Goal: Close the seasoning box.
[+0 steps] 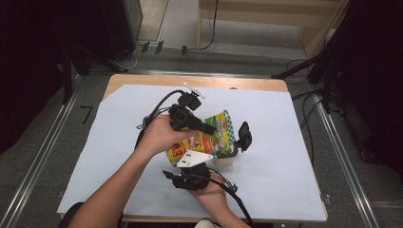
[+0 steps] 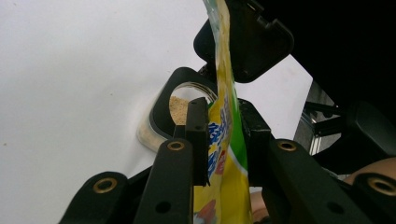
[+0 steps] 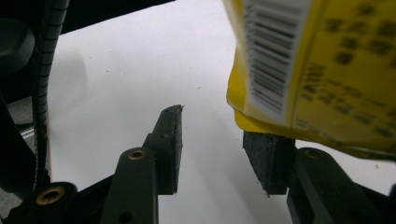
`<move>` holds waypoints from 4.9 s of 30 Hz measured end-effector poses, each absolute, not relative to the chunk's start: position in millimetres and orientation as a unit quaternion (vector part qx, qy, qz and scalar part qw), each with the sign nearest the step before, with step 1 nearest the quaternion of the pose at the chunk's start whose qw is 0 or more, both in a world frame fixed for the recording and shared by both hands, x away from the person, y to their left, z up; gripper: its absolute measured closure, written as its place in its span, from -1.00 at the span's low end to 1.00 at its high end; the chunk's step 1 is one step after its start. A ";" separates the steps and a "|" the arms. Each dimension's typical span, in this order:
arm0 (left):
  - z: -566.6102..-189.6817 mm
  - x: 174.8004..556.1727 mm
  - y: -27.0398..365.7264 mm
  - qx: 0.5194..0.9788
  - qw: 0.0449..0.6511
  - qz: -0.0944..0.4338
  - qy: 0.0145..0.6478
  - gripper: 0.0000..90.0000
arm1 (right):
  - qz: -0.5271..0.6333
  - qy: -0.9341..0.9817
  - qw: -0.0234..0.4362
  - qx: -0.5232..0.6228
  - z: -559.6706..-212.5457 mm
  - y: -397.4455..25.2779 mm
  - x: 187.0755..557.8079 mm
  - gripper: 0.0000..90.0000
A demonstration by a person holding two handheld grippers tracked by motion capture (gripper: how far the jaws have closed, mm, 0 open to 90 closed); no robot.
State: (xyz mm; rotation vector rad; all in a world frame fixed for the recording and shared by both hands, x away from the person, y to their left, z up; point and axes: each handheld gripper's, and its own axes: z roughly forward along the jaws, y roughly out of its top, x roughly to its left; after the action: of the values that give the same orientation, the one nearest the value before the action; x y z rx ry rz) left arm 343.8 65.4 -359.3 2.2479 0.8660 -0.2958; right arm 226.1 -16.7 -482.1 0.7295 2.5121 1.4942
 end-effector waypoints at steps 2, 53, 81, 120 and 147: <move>-361.3 344.4 64.2 0.868 0.349 -0.116 0.334 0.74 | 0.494 0.833 0.062 0.242 -484.8 -17.0 226.8 0.30; -361.6 356.5 140.6 0.822 0.431 -0.174 0.329 1.00 | 0.486 0.825 0.084 0.277 -496.1 -23.0 242.6 0.06; -355.3 375.9 205.8 0.785 0.479 -0.090 0.383 1.00 | 0.493 0.819 0.075 0.284 -484.2 -29.4 246.9 0.04; -373.6 395.2 204.7 0.782 0.485 -0.048 0.388 0.85 | 0.480 0.823 0.071 0.296 -488.5 -36.6 243.4 0.03; -356.0 380.8 207.5 0.785 0.497 -0.014 0.370 0.58 | 0.482 0.823 0.070 0.292 -487.4 -34.7 243.2 0.03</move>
State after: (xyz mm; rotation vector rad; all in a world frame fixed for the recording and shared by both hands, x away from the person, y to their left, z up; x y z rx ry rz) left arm 380.8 207.5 -356.0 1.8999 0.8969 -0.0346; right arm 243.2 -34.7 -487.4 0.8778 2.4772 1.4513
